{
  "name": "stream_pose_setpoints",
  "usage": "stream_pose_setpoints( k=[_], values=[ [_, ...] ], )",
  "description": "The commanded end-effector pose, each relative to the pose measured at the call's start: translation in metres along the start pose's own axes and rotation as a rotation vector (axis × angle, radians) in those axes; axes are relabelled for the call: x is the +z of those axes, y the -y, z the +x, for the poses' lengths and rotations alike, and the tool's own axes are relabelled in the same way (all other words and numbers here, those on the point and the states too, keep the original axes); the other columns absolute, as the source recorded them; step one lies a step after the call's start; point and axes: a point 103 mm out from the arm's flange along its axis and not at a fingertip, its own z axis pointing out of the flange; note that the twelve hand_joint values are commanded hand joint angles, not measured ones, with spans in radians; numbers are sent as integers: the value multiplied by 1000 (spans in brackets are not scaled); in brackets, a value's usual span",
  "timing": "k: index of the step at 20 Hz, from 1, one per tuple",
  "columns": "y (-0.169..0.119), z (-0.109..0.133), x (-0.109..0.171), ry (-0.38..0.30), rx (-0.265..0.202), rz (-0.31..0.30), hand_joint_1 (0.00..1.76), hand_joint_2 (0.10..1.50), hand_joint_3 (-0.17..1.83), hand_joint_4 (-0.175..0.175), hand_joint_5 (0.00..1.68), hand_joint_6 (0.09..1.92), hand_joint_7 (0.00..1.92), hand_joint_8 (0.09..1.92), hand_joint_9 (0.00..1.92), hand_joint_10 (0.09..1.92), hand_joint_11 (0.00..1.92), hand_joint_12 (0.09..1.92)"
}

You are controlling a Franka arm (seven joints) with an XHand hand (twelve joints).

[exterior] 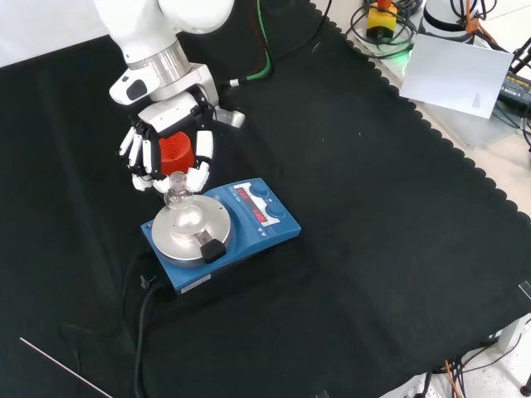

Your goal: Place the round-bottom flask on the heater.

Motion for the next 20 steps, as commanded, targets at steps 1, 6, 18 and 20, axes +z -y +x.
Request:
stream_pose_setpoints(
  k=[1, 6, 18, 20],
  values=[
    [-2, 0, 8, -5, -2, 16, 1131, 697, 548, 175, 1321, 534, 709, 565, 855, 493, 488, 1260],
    [-3, -1, 15, -5, 1, 28, 1132, 695, 550, 175, 1322, 533, 707, 565, 853, 493, 486, 1261],
    [-5, -5, 23, -14, 7, 41, 1132, 693, 554, 175, 1323, 534, 704, 564, 850, 493, 484, 1263],
    [-4, -5, 23, -12, 9, 43, 1132, 692, 555, 175, 1323, 534, 704, 565, 850, 493, 484, 1263]
  ],
)
